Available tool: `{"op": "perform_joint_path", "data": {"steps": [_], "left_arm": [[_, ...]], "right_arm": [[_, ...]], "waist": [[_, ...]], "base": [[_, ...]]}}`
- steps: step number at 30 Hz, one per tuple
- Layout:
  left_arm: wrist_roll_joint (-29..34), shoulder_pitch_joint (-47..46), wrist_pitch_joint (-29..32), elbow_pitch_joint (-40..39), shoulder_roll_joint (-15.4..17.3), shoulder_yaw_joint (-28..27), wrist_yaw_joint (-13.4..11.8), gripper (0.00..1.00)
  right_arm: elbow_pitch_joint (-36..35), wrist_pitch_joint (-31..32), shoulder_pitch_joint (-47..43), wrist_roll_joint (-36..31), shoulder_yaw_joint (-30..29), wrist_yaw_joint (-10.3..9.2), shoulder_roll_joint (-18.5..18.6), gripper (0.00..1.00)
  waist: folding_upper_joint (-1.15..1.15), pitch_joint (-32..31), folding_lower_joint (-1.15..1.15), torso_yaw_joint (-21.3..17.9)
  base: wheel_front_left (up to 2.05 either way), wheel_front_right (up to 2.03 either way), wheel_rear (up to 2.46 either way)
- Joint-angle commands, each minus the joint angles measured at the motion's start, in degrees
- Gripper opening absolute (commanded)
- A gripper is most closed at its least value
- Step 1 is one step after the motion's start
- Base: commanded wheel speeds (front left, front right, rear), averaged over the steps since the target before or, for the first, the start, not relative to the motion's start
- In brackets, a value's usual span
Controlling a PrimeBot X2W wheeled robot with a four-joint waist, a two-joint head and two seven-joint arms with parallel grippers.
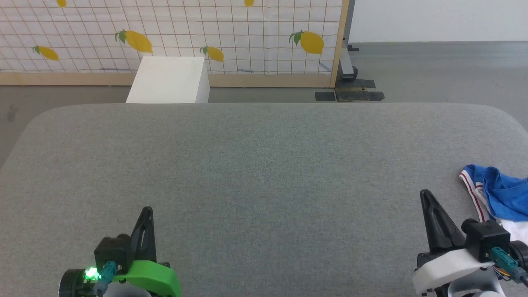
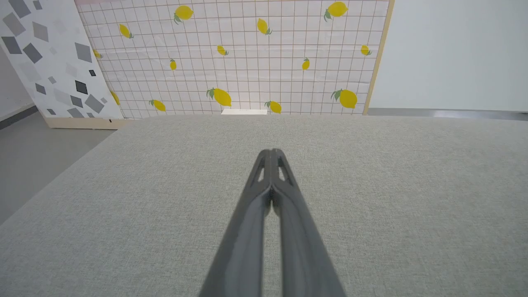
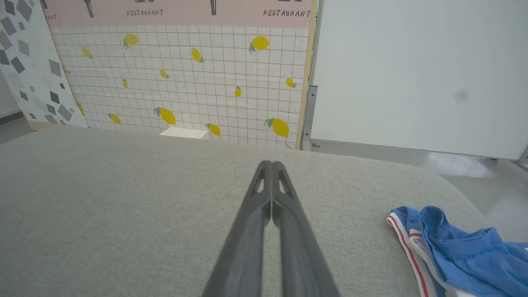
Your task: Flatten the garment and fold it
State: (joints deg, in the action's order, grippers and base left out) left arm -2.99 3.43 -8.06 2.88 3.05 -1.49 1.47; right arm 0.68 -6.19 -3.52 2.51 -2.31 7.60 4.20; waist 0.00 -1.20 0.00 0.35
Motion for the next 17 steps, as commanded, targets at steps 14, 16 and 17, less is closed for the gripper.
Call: {"op": "perform_joint_path", "data": {"steps": [14, 16, 17], "left_arm": [[0.83, -1.53, 1.83, -0.86, -0.10, 0.26, -0.53, 0.00], [0.91, -1.60, 2.06, -0.93, -0.10, 0.30, -0.56, 0.00], [0.95, -1.64, 2.19, -0.97, -0.10, 0.33, -0.58, 0.00]], "right_arm": [[-0.37, 1.49, 1.41, -0.90, 0.58, -0.06, -0.54, 0.00], [-0.38, 1.67, 1.49, -0.96, 0.65, -0.06, -0.57, 0.00], [-0.38, 1.77, 1.53, -0.99, 0.68, -0.07, -0.59, 0.00]], "waist": [[0.00, 0.25, 0.00, -0.07], [0.00, 0.29, 0.00, -0.08], [0.00, 0.31, 0.00, -0.09]], "base": [[0.00, 0.00, 0.00], [0.00, 0.00, 0.00], [0.00, 0.00, 0.00]]}}
